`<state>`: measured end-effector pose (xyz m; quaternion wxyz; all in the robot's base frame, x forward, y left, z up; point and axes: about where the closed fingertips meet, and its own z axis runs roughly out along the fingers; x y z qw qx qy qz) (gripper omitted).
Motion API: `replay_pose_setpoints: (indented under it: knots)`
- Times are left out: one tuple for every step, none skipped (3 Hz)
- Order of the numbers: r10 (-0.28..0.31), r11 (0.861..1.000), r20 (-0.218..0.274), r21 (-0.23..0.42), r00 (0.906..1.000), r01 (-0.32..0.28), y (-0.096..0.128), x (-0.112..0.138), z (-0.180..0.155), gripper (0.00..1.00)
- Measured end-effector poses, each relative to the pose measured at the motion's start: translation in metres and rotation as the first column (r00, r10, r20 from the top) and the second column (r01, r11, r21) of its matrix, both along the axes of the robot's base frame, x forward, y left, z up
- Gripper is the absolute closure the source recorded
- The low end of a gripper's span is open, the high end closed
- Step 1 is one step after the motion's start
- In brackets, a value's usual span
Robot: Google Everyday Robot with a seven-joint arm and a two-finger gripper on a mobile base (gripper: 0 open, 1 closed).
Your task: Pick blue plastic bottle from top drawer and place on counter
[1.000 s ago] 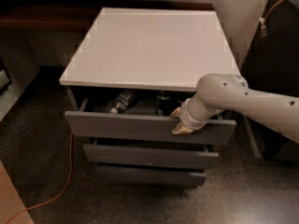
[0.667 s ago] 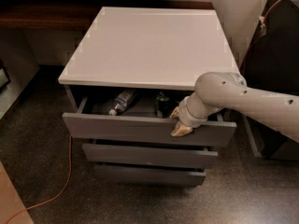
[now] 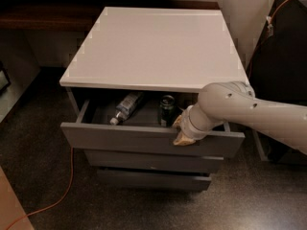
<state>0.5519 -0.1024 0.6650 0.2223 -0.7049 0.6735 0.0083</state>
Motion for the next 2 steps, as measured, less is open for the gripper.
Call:
replay_pose_setpoints:
  knots:
    - [-0.001, 1.000, 0.000, 0.000, 1.0000, 0.001, 0.0004, -0.0008, 0.0002, 1.00]
    - [-0.001, 1.000, 0.000, 0.000, 1.0000, 0.001, 0.0004, -0.0008, 0.0002, 1.00]
